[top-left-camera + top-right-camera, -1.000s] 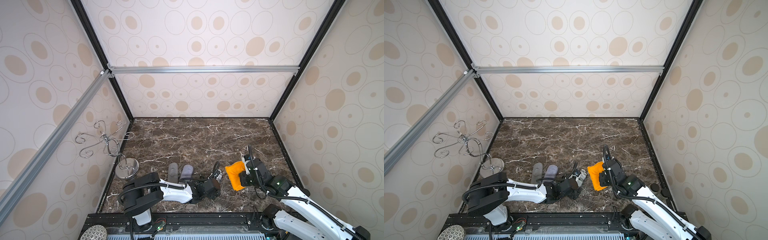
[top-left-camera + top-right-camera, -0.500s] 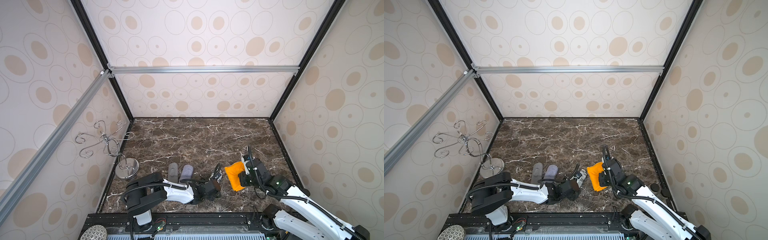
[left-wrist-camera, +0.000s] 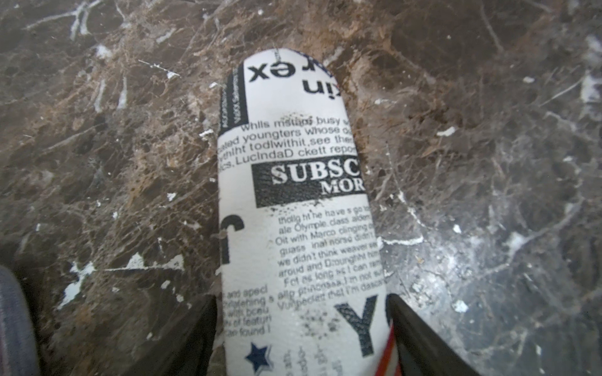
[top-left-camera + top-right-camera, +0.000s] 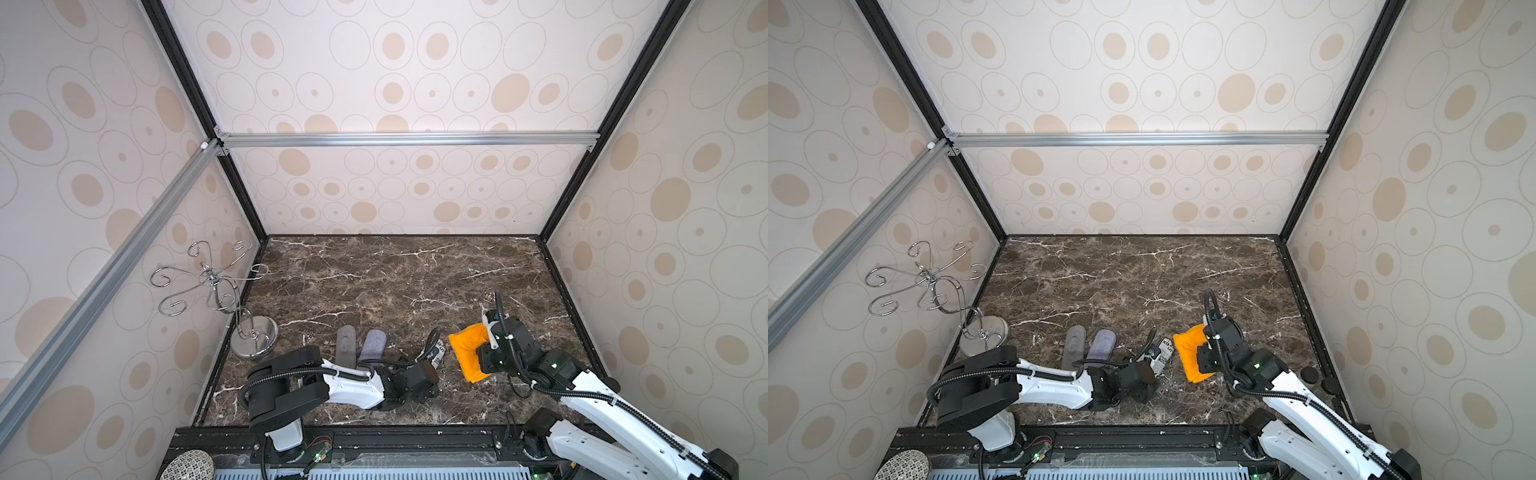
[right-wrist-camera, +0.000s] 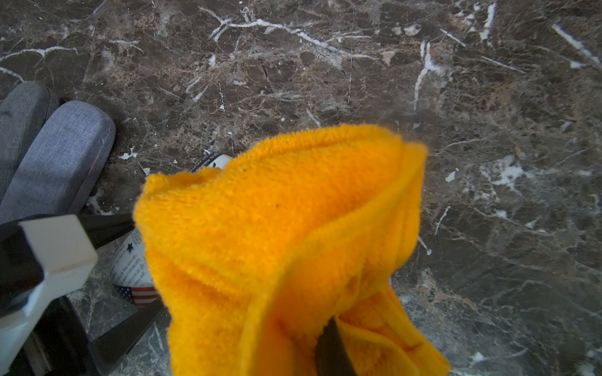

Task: Wipe the eyeglass case
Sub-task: Pick up the eyeglass case from the center of the board.

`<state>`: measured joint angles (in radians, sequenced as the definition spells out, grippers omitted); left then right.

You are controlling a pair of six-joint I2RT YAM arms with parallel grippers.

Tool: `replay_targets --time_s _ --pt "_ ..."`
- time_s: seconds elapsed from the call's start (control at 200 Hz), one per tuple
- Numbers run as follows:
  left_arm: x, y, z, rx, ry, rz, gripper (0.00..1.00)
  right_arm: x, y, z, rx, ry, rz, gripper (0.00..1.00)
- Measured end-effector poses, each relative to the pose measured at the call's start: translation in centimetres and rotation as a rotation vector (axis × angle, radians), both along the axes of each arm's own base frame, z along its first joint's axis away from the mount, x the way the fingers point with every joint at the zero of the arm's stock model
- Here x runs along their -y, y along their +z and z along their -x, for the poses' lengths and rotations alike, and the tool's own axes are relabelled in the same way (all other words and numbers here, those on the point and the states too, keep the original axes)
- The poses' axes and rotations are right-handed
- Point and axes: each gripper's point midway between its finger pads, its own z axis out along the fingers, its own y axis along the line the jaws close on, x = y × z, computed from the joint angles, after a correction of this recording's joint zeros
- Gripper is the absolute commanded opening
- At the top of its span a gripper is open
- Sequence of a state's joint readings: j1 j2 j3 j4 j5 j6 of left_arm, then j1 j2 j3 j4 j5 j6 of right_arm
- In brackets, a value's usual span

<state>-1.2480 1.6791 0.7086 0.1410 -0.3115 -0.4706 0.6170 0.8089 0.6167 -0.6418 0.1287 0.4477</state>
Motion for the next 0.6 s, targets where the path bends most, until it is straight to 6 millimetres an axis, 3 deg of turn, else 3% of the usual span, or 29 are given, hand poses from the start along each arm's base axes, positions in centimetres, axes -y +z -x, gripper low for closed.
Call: replay_targets --time_s 0.22,0.6 --pt "-0.11 -0.09 0.03 -0.013 0.023 0.013 0.79 -0.23 -0.06 -0.05 -0.004 0.007 -0.005 0.03" --pt "-0.13 -0.17 -0.03 -0.008 0.024 0.014 0.68 -0.56 0.06 -0.07 -0.002 0.019 -0.019 0.04"
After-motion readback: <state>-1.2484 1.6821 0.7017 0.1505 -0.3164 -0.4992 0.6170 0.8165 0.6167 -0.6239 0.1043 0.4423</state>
